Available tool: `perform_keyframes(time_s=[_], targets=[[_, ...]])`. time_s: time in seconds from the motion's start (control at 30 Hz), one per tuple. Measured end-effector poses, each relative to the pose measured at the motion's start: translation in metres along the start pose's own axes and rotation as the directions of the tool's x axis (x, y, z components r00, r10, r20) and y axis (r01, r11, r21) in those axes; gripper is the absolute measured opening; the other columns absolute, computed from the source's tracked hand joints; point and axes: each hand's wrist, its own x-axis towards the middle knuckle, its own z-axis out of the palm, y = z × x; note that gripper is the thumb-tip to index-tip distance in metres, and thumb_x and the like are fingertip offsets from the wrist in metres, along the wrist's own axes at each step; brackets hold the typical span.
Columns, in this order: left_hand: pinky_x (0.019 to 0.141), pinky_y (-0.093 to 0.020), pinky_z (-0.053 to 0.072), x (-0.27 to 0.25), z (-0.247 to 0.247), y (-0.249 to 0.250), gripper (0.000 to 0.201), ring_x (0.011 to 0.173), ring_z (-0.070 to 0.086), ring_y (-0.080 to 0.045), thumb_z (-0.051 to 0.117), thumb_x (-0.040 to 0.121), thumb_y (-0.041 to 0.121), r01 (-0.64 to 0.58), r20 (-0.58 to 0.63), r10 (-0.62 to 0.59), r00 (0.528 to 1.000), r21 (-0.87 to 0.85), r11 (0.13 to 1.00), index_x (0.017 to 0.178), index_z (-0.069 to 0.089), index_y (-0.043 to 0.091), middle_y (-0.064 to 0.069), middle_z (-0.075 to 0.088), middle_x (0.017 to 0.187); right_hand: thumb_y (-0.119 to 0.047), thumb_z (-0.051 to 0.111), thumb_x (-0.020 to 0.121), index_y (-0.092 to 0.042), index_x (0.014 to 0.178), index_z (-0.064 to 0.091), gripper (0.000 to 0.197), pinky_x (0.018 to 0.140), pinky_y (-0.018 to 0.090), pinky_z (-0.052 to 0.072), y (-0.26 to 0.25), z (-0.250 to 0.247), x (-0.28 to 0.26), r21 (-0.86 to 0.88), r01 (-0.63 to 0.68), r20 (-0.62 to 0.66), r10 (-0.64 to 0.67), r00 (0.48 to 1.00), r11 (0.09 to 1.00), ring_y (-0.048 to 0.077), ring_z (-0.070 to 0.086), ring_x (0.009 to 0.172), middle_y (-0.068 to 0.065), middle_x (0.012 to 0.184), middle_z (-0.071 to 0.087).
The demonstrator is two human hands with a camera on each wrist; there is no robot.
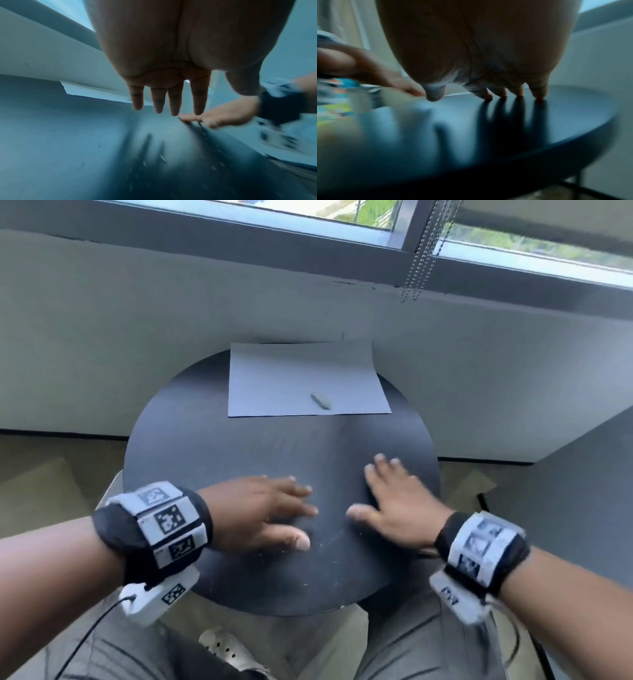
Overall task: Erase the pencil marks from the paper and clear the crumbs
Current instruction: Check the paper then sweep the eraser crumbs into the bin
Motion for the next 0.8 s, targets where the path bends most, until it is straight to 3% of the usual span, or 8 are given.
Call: perform_keyframes(time_s=[0.17,0.27,0.4,0.47,0.53,0.6,0.7,0.8], targets=[[0.125,-0.042,0.011,0.026,-0.009,-0.013,0.142,0.157,-0.002,-0.020,-0.017,0.037,0.103,0.231,-0.047,-0.227,0.973,0.114,0.966,0.161,0.007,0.037,0.001,-0.003,0.171,-0.072,0.033,0.087,-0.023,0.156,0.002,0.090,0.121,0.030,-0.004,-0.059,0.011,-0.058,0.150,0.471,-0.008,-0.475,0.880,0.869,0.006,-0.015,0.147,-0.007,0.161,-0.012],[0.124,-0.043,0.018,0.022,-0.004,-0.002,0.125,0.156,0.006,-0.021,-0.001,0.053,0.098,0.157,0.056,-0.165,0.985,0.125,0.980,0.158,0.025,0.034,0.000,0.007,0.170,-0.063,0.041,0.089,-0.020,0.155,0.011,0.085,0.121,0.026,0.001,-0.009,-0.006,-0.030,0.358,0.273,-0.225,-0.202,0.953,0.893,0.002,-0.002,0.147,-0.006,0.162,0.003],[0.100,-0.032,0.047,0.010,-0.005,0.019,0.065,0.115,0.059,-0.008,0.037,0.087,0.082,-0.027,0.009,0.027,1.000,-0.037,0.999,0.123,0.068,0.038,0.014,0.067,0.126,-0.076,0.024,0.082,-0.012,0.154,0.012,0.097,0.121,0.036,0.004,0.052,-0.017,0.011,0.271,-0.129,-0.095,0.160,0.983,0.954,0.020,-0.001,0.150,0.007,0.163,0.002],[0.098,-0.031,0.047,0.018,-0.011,0.024,0.046,0.111,0.061,-0.011,0.048,0.095,0.067,-0.011,-0.096,0.011,0.995,-0.002,1.000,0.124,0.068,0.037,0.014,0.069,0.122,-0.080,0.019,0.082,-0.017,0.154,0.012,0.096,0.119,0.051,0.011,0.034,-0.005,0.015,0.121,-0.113,-0.075,0.123,0.990,0.986,0.026,-0.002,0.149,0.003,0.163,-0.001],[0.108,-0.030,0.039,0.033,-0.018,0.024,0.043,0.127,0.054,-0.016,0.050,0.101,0.052,0.026,-0.189,-0.017,0.982,0.042,0.999,0.140,0.057,0.035,0.008,0.059,0.140,-0.079,0.024,0.084,-0.023,0.154,0.009,0.091,0.117,0.055,0.010,-0.007,0.009,-0.002,0.029,0.023,-0.076,-0.021,0.997,0.999,0.028,-0.007,0.149,-0.002,0.163,-0.007],[0.118,-0.031,0.029,0.047,-0.021,0.020,0.052,0.144,0.039,-0.018,0.048,0.103,0.035,0.093,-0.214,-0.078,0.974,0.060,0.994,0.154,0.038,0.031,0.002,0.039,0.159,-0.078,0.027,0.084,-0.027,0.154,0.009,0.088,0.119,0.051,0.003,-0.039,0.014,-0.029,0.007,0.267,-0.050,-0.266,0.963,0.964,0.022,-0.011,0.149,-0.007,0.163,-0.007],[0.123,-0.042,0.020,0.059,-0.012,0.015,0.068,0.155,0.013,-0.021,0.046,0.098,0.021,0.158,-0.067,-0.151,0.986,0.135,0.978,0.160,0.020,0.030,0.001,0.009,0.170,-0.065,0.039,0.091,-0.024,0.150,0.030,0.073,0.119,0.031,0.007,-0.038,0.000,-0.048,0.121,0.561,-0.125,-0.548,0.827,0.819,0.013,0.007,0.148,-0.007,0.160,0.021],[0.117,-0.037,0.031,0.052,-0.007,0.022,0.051,0.148,0.028,-0.018,0.049,0.096,0.025,0.046,0.007,-0.048,0.999,0.164,0.985,0.147,0.049,0.032,0.004,0.036,0.160,-0.057,0.046,0.094,-0.018,0.150,0.031,0.070,0.120,0.027,0.012,0.018,-0.011,-0.021,0.377,0.258,-0.301,-0.146,0.942,0.890,0.012,0.016,0.147,-0.002,0.158,0.028]])
